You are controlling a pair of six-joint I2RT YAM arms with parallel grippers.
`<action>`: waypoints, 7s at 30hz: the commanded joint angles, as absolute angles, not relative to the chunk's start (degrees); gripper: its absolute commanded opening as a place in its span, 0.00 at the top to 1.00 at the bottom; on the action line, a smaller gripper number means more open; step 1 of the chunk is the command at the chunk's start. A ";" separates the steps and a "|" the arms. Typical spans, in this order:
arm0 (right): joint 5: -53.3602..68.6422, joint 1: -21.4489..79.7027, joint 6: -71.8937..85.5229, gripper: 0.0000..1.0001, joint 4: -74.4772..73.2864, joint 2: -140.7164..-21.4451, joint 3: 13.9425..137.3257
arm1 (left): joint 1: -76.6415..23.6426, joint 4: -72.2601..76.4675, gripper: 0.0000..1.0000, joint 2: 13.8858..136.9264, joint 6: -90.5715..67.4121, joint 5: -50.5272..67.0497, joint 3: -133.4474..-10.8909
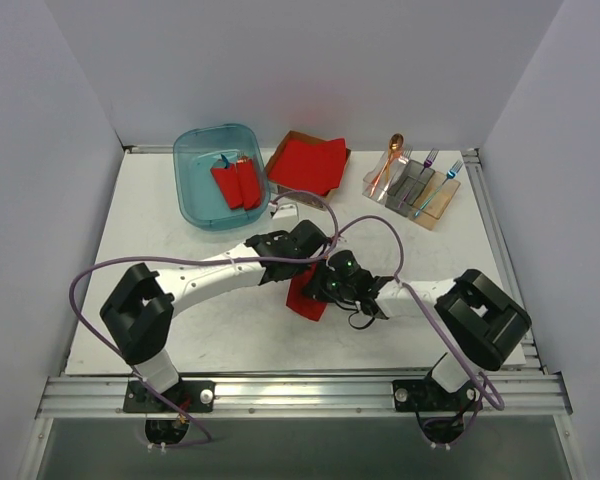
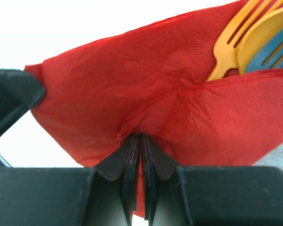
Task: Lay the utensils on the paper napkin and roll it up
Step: Roll the napkin at the center of the board.
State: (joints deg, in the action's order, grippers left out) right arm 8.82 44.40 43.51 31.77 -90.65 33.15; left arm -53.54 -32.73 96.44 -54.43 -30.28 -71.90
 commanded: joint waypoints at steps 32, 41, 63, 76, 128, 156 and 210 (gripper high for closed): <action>4.92 48.34 45.70 0.91 32.08 -79.02 24.62 | -53.53 -37.79 0.98 102.04 -58.10 -33.66 -76.64; 5.01 49.39 45.79 0.91 33.75 -81.29 23.82 | -53.61 -39.64 0.98 101.69 -59.06 -32.70 -78.57; 4.57 50.19 46.23 0.91 34.63 -84.37 24.61 | -53.61 -54.75 0.98 106.34 -71.19 -28.04 -88.59; 4.48 50.01 46.76 0.91 37.62 -87.01 24.00 | -53.70 -54.85 0.98 106.79 -74.27 -25.75 -90.18; 2.90 50.10 46.49 0.89 37.09 -84.55 22.24 | -53.70 -57.66 0.98 113.12 -79.19 -21.27 -100.81; -2.46 48.61 48.43 0.64 35.24 -70.67 16.18 | -53.70 -56.16 0.98 114.70 -78.84 -21.45 -101.16; -2.55 44.74 41.13 0.62 36.21 -77.96 24.26 | -53.79 -53.26 0.98 116.10 -77.96 -17.31 -101.43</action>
State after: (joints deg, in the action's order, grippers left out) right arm -0.75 46.02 40.40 34.13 -77.58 24.34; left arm -53.04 -53.19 115.83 -77.97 -19.03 -99.48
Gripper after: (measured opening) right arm 0.393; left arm 0.033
